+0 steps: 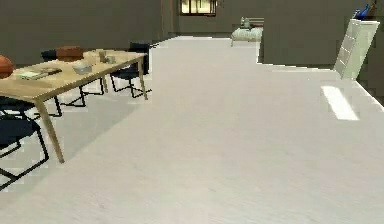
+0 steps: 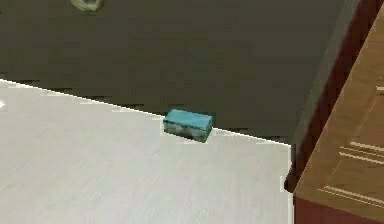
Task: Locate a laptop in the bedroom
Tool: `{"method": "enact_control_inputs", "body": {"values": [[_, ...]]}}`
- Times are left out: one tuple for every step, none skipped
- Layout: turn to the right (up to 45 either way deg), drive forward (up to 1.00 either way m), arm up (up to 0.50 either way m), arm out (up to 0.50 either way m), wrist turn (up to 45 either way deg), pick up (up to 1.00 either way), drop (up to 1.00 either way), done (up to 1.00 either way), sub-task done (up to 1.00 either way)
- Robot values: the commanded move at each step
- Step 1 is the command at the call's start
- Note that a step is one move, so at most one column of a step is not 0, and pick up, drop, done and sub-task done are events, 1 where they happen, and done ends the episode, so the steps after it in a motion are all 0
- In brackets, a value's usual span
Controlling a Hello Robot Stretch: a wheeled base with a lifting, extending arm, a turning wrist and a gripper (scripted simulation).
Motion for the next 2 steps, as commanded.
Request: {"method": "enact_control_inputs", "body": {"values": [[0.0, 1.00, 0.00, 0.00, 0.0, 0.00, 0.00, 0.00, 0.00], [0.0, 1.00, 0.00, 0.00, 0.0, 0.00, 0.00, 0.00, 0.00]]}}
